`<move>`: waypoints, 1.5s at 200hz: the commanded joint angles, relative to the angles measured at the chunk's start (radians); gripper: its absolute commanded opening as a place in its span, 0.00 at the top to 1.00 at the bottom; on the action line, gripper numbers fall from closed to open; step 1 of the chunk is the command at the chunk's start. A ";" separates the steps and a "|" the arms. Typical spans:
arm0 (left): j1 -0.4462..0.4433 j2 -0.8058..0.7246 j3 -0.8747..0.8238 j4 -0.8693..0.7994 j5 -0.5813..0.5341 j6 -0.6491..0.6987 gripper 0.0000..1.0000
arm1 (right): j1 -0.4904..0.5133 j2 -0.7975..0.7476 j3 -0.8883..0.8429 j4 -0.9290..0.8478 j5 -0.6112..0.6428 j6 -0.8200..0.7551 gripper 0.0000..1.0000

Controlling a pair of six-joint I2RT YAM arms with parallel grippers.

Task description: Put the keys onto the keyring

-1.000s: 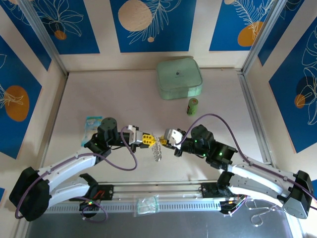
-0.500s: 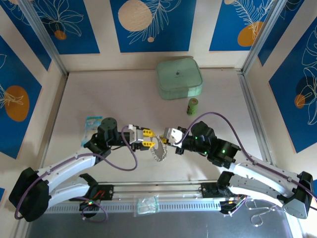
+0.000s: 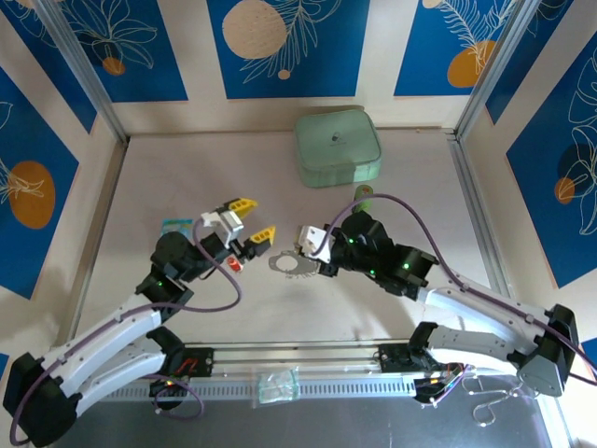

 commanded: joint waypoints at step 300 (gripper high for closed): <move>0.043 0.015 0.096 -0.561 -0.515 -0.395 0.18 | -0.288 0.377 -0.038 -0.353 0.321 0.043 0.99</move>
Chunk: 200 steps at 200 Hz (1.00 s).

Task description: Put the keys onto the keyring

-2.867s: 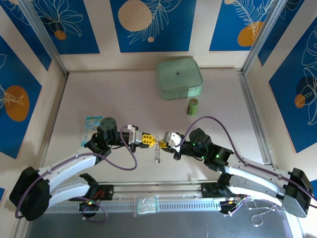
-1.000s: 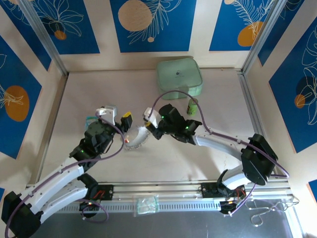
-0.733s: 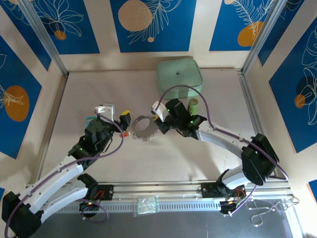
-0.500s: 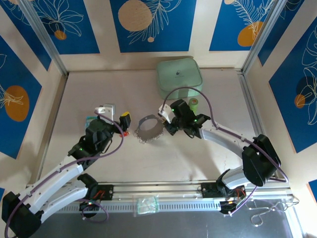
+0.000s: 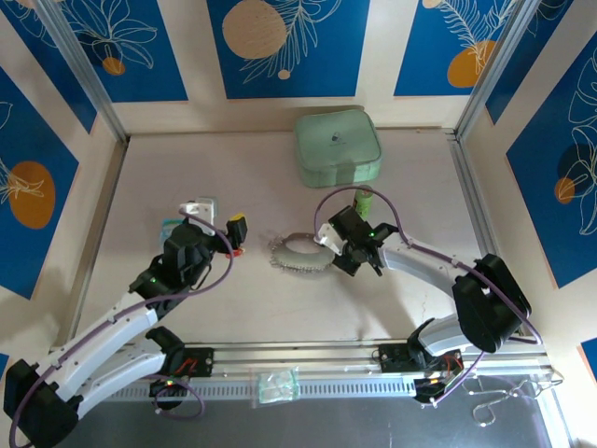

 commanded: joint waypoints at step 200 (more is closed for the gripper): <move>-0.002 0.286 0.090 -0.145 0.548 -0.167 0.40 | -0.005 -0.489 -0.182 -0.010 -0.244 1.088 0.63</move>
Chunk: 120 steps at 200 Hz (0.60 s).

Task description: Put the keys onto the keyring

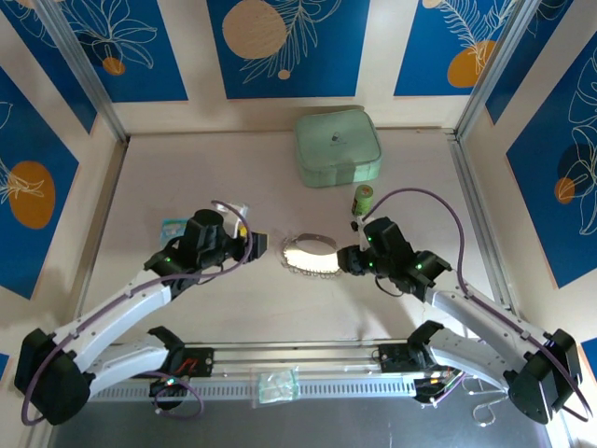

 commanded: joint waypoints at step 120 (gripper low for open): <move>-0.316 0.650 0.353 -0.262 -0.189 -0.093 0.57 | -0.071 -0.041 -0.035 -0.091 -0.113 0.152 0.64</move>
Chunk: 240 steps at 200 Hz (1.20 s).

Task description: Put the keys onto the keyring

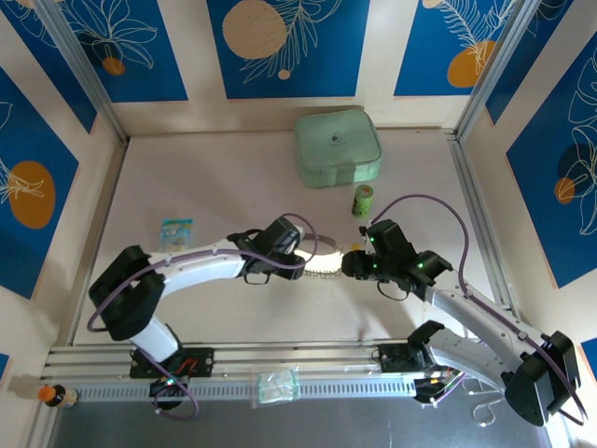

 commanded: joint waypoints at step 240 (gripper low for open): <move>-0.047 0.192 0.199 -0.190 -0.172 0.033 0.93 | -0.082 -0.085 -0.050 -0.028 -0.079 -0.006 0.64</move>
